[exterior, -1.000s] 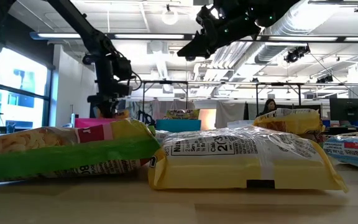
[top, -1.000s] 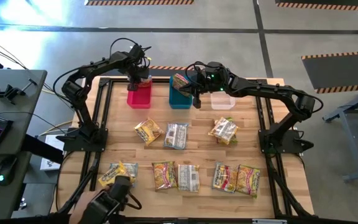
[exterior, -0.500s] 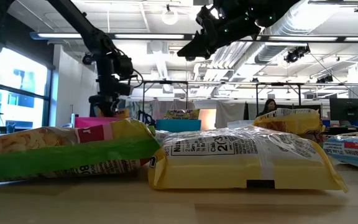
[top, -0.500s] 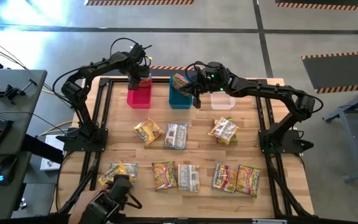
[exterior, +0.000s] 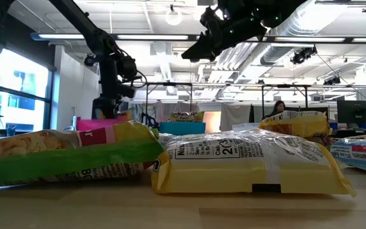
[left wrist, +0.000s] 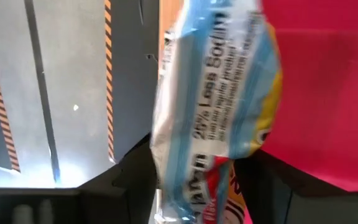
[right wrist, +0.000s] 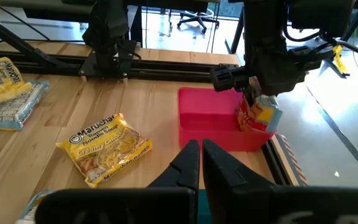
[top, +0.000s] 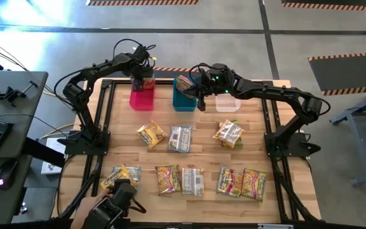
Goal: Sort Maruchan noodles
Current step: Put the top blue noodle pack into the red bin, then put the bottom left yellow noodle pack into the transparent bin
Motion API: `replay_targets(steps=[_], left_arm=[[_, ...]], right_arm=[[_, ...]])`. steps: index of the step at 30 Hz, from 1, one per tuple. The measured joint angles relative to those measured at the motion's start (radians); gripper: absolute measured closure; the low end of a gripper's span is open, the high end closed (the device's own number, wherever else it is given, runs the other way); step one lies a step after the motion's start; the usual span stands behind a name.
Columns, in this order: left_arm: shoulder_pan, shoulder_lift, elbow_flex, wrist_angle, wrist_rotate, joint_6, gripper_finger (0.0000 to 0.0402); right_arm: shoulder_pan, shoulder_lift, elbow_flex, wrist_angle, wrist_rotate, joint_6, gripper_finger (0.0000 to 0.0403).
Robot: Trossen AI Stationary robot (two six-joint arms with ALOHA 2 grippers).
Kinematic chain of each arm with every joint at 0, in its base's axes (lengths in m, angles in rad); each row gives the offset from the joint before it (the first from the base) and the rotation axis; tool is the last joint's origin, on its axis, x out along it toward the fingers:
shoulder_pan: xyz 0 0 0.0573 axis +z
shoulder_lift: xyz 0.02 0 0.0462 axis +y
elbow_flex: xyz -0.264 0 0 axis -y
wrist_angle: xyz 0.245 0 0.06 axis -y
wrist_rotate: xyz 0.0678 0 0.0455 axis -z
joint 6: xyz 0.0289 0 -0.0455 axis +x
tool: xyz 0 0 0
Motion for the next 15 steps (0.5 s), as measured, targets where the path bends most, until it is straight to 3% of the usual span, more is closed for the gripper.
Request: replay_targets(steps=[7, 15], left_arm=[[-0.002, -0.015, 0.0, 0.001, -0.026, 0.028, 0.0192], [-0.002, -0.116, 0.0, 0.0, -0.026, 0.035, 0.0194]], right_arm=[[0.0, 0.0, 0.0, -0.003, 0.0, 0.006, 0.04], [0.0, 0.0, 0.0, -0.003, 0.0, 0.007, 0.04]])
